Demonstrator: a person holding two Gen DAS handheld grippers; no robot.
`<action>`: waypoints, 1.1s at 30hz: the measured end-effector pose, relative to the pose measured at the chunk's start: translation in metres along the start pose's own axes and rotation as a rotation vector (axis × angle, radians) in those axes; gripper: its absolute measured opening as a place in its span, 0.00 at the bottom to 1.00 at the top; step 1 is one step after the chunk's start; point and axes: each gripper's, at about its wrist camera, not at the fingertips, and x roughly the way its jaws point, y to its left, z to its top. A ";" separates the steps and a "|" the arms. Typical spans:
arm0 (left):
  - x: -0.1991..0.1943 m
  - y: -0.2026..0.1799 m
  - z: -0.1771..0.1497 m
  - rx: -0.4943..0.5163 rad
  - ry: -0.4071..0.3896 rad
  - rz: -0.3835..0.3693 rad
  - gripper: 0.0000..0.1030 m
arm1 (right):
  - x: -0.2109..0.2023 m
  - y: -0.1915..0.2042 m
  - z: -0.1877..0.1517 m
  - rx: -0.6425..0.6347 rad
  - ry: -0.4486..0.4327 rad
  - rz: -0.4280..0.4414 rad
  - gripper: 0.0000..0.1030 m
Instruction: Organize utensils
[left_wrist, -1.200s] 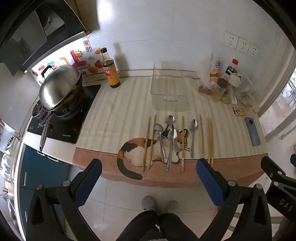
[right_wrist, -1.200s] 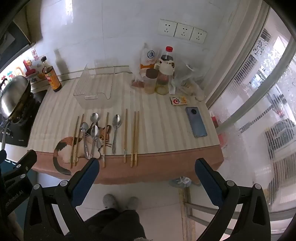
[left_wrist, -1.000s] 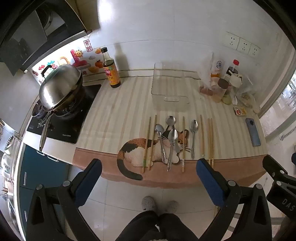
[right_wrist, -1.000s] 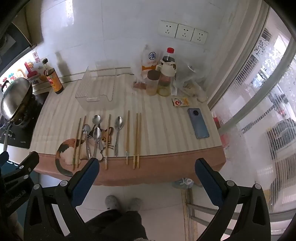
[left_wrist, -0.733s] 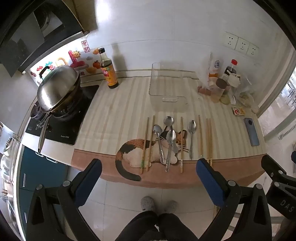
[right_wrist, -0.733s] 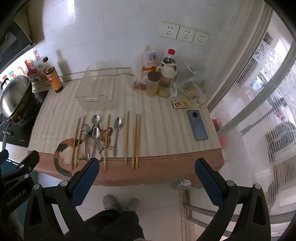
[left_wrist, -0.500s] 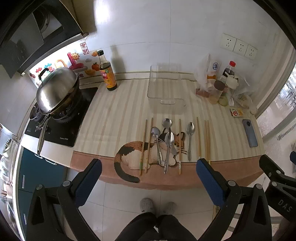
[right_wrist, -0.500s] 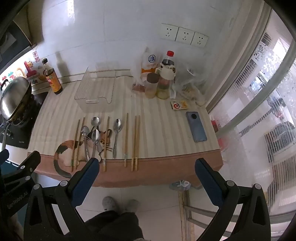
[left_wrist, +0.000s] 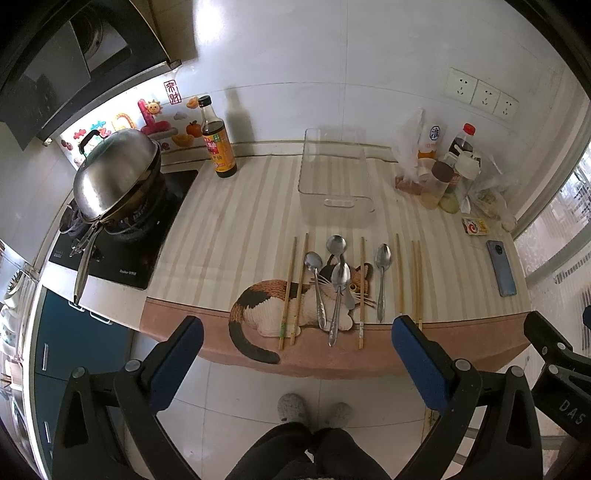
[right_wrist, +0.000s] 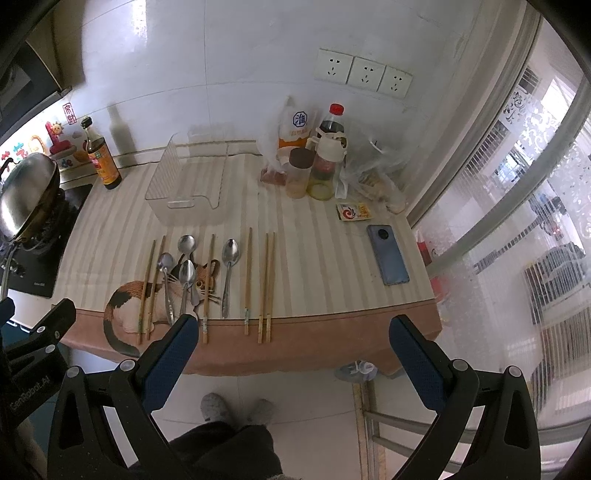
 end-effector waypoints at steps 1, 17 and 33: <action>0.000 0.000 0.001 0.001 0.002 0.000 1.00 | 0.000 0.000 0.000 0.000 0.002 0.001 1.00; -0.002 -0.002 0.001 0.003 -0.005 0.000 1.00 | 0.001 0.000 0.001 -0.003 0.005 0.002 1.00; -0.006 -0.009 0.001 0.002 -0.007 -0.002 1.00 | -0.002 0.000 -0.001 -0.003 0.001 0.004 1.00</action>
